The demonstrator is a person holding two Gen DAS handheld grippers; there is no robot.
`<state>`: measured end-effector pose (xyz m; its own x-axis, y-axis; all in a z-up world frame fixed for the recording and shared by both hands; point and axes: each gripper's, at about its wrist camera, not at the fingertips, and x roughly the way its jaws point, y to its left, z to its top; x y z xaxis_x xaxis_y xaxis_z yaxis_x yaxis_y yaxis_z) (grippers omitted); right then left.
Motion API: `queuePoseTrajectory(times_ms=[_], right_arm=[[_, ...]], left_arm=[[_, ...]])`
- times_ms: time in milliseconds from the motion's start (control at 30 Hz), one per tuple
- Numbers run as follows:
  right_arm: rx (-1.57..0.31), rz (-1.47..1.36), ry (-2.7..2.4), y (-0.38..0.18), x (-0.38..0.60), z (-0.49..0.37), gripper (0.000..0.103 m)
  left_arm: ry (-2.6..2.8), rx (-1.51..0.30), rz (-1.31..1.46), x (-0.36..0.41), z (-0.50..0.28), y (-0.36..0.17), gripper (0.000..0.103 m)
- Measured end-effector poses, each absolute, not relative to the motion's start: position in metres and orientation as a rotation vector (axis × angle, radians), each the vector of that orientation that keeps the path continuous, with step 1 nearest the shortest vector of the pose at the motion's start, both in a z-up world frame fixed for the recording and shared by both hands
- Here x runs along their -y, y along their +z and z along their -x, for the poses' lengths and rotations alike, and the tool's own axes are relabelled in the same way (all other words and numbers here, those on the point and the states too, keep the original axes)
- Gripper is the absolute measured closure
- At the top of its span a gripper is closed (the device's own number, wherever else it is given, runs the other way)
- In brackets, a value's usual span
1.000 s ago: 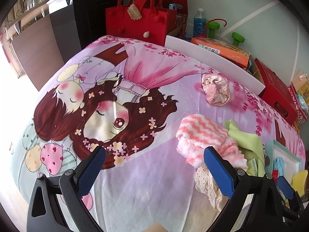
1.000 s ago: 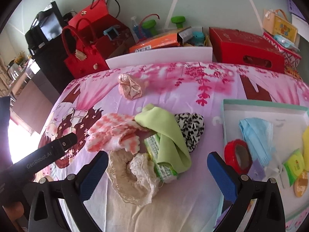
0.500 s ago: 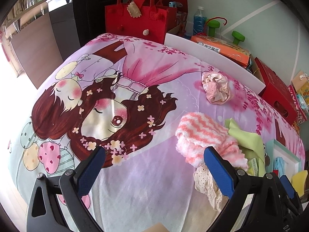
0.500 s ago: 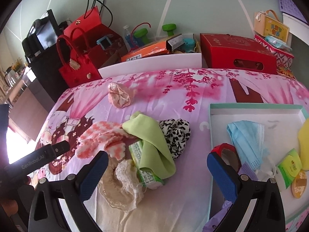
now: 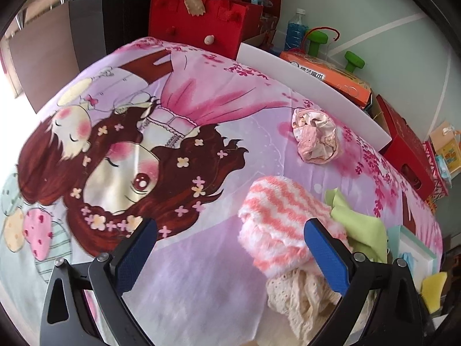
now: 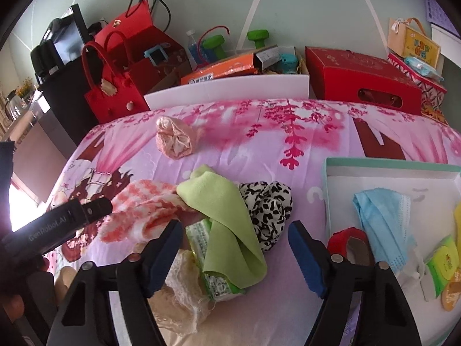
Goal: Organize soft objects
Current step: 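Grasp the pink-white striped sock with the left tool while the right tool grasps the light green cloth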
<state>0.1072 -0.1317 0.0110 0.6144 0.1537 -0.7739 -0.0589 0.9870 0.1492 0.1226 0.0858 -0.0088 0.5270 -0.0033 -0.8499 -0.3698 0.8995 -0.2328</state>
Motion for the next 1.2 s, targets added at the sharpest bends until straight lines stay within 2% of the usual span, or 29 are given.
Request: queuePoseTrajectory(times_ms=[67, 133, 300, 400, 500, 567, 633, 700, 767, 833, 967, 1033, 1200], right_arm=[[-0.913, -0.119, 0.122, 0.005, 0.133, -0.109, 0.029], [-0.919, -0.125, 0.114, 0.003, 0.134, -0.11, 0.038], [-0.913, -0.167, 0.121, 0.002, 0.14, -0.11, 0.046], [-0.913, -0.199, 0.141, 0.001, 0.142, -0.11, 0.058], [-0.904, -0.203, 0.147, 0.002, 0.143, -0.11, 0.066], [-0.898, -0.201, 0.143, 0.002, 0.142, -0.11, 0.069], [-0.896, -0.207, 0.148, 0.003, 0.143, -0.11, 0.074], [-0.893, -0.212, 0.15, 0.003, 0.144, -0.109, 0.075], [-0.892, -0.211, 0.152, 0.003, 0.144, -0.109, 0.082], [-0.89, -0.201, 0.146, 0.004, 0.143, -0.109, 0.085], [-0.888, -0.21, 0.143, 0.004, 0.145, -0.109, 0.089], [-0.889, -0.218, 0.14, 0.003, 0.146, -0.109, 0.091], [-0.88, -0.235, 0.142, 0.006, 0.148, -0.108, 0.093]], left_arm=[[0.216, -1.002, 0.416, -0.084, -0.127, -0.012, 0.002], [0.203, -1.011, 0.423, -0.083, -0.129, -0.014, 0.002], [0.179, -1.014, 0.45, -0.082, -0.132, -0.018, 0.002], [0.173, -1.029, 0.464, -0.08, -0.134, -0.023, 0.002], [0.168, -1.034, 0.478, -0.08, -0.136, -0.025, 0.007], [0.163, -1.037, 0.482, -0.079, -0.137, -0.026, 0.023], [0.152, -1.044, 0.485, -0.077, -0.138, -0.027, 0.03], [0.141, -1.045, 0.494, -0.075, -0.138, -0.027, 0.043], [0.127, -1.043, 0.504, -0.074, -0.138, -0.027, 0.062], [0.117, -1.041, 0.504, -0.073, -0.138, -0.027, 0.067], [0.11, -1.032, 0.488, -0.071, -0.138, -0.025, 0.086], [0.104, -1.027, 0.482, -0.071, -0.137, -0.023, 0.092], [0.082, -1.0, 0.5, -0.072, -0.136, -0.018, 0.094]])
